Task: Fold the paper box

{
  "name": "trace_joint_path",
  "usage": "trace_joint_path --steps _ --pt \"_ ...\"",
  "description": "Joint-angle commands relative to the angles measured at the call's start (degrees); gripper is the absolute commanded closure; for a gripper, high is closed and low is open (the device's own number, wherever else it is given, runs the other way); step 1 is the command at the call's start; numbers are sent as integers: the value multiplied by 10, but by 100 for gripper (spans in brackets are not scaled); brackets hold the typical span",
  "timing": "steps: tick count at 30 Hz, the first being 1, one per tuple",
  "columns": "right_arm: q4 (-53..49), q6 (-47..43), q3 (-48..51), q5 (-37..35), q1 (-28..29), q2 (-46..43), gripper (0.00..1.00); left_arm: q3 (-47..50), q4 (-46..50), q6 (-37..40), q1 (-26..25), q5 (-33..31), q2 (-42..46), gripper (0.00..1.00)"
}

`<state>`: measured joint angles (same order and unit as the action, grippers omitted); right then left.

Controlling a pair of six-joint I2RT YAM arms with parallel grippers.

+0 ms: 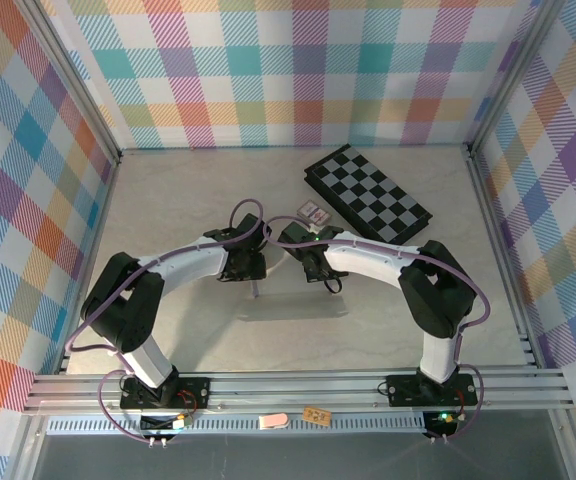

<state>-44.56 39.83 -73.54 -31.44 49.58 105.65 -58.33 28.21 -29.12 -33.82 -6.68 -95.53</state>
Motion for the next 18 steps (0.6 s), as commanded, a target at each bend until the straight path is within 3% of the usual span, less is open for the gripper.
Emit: trace_joint_path --steps 1,5,11,18 --pt "-10 -3 2 0 3 -10 100 -10 -10 13 3 -22 -6 64" --pt "-10 -3 2 1 3 -11 100 -5 -21 19 3 -20 -9 66" --pt "-10 -3 4 2 3 -11 100 -14 -14 30 1 -43 -17 85" --pt "-14 1 0 0 3 -6 100 -27 30 26 -16 -97 -25 100"
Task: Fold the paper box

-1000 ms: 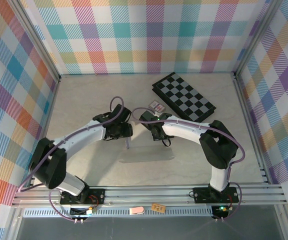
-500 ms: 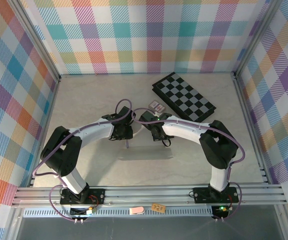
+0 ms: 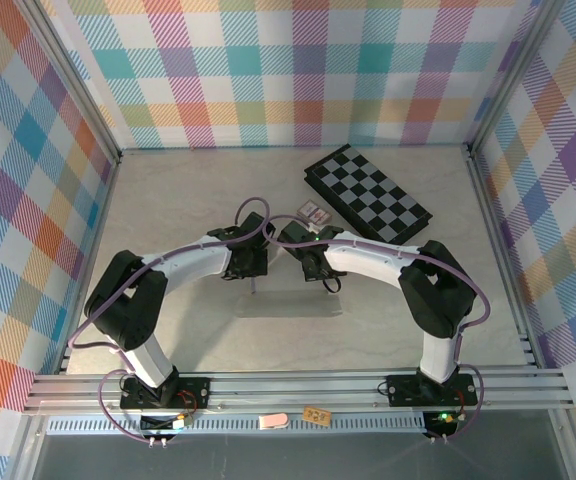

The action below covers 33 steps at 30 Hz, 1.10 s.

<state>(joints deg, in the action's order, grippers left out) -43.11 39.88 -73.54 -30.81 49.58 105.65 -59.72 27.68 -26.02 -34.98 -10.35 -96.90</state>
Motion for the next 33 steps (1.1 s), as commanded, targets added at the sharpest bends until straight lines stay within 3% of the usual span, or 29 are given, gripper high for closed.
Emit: trace_joint_path --steps 1,7,15,16,18,21,24,28,33 --pt "-30 2 -1 -7 3 -5 100 -16 45 -9 -8 -72 -14 100" --pt "-53 16 -14 -14 3 14 100 -41 123 -52 -38 -149 -49 100" --pt "-82 26 -23 -21 1 34 100 -34 118 -87 -47 -137 -13 100" --pt "-82 26 -25 -21 1 36 100 -35 118 -88 -47 -130 -11 98" --pt "-83 24 -30 -18 1 39 100 -40 112 -90 -47 -114 -6 80" --pt "-83 25 -35 -11 1 42 100 -53 112 -96 -46 -96 20 63" --pt "-83 28 -35 1 -1 44 100 -82 121 -101 -43 -76 50 50" --pt "-86 34 -42 13 -4 47 100 -111 116 -112 -35 -30 96 46" --pt "-115 77 -66 58 -20 55 100 -177 158 -121 -15 -36 135 46"
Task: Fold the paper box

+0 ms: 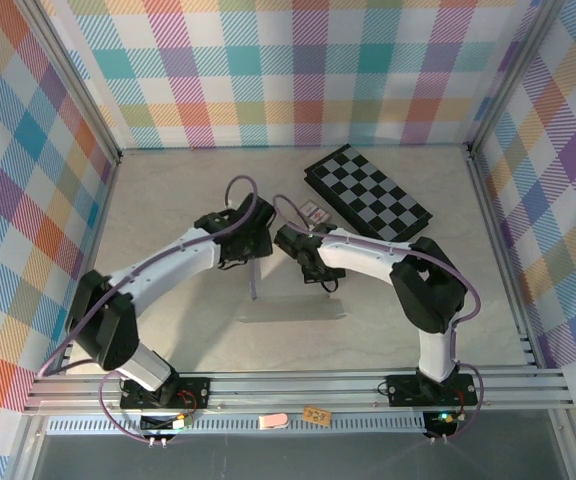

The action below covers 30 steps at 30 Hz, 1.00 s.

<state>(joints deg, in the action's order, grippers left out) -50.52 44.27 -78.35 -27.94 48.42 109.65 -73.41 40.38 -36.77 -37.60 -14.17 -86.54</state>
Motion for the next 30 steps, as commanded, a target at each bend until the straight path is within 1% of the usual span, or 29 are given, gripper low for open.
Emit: trace_joint_path --steps 1,4,6,8,10,13,15,18,20,22,24,30 --pt "-52 51 -26 44 -13 16 100 -53 40 -14 15 -4 36 46" --pt "-116 149 -59 94 -31 28 100 -93 65 -9 31 -14 48 47" --pt "-156 234 -81 144 -43 41 100 -113 78 -6 40 -16 55 48" --pt "-166 300 -90 189 -51 48 100 -121 84 -1 42 -22 67 48" --pt "-175 366 -103 209 -52 50 100 -123 92 2 43 -25 80 48" --pt "-155 471 -102 239 -55 36 100 -118 108 3 46 -24 107 48" --pt "-156 565 -104 259 -55 32 100 -110 119 6 48 -28 130 48" --pt "-169 672 -126 326 -55 55 100 -99 137 13 51 -31 159 49" --pt "-195 708 -163 378 -55 90 100 -97 151 18 53 -31 175 49" --pt "-223 726 -201 410 -54 128 100 -97 166 23 53 -33 189 50" --pt "-234 738 -220 424 -52 153 100 -96 179 27 53 -35 203 50" --pt "-200 780 -213 443 -50 176 100 -93 216 28 53 -40 238 51"
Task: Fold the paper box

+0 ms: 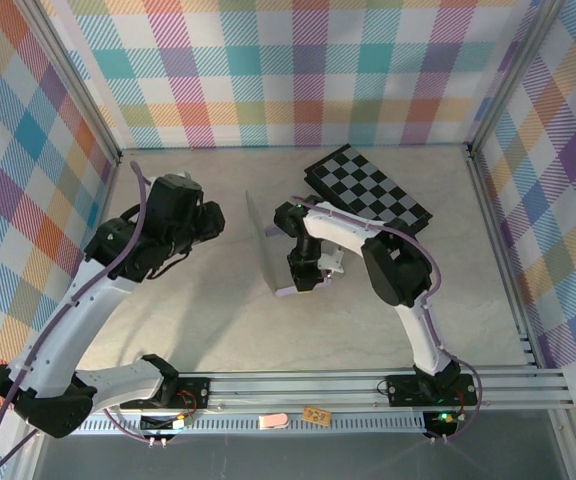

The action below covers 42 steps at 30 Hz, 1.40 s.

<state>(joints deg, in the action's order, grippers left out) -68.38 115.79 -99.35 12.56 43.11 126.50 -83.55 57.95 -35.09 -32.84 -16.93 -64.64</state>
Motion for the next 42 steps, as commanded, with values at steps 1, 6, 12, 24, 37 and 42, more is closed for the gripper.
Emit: trace_joint_path --steps 1,6,12,24,37,42 --pt "-12 68 -2 42 4 11 100 9 45 12 6 -15 23 51" --pt "53 88 -6 65 20 16 76 10 64 14 7 -11 29 51" --pt "45 56 4 39 20 -40 36 15 59 28 32 72 5 49" --pt "82 -402 0 -122 -91 -216 37 -79 96 58 86 251 -160 45" --pt "98 -816 -32 -55 -149 -208 45 -169 125 153 84 223 -317 50" --pt "110 -823 -15 -31 -153 -221 46 -192 129 175 77 170 -344 60"
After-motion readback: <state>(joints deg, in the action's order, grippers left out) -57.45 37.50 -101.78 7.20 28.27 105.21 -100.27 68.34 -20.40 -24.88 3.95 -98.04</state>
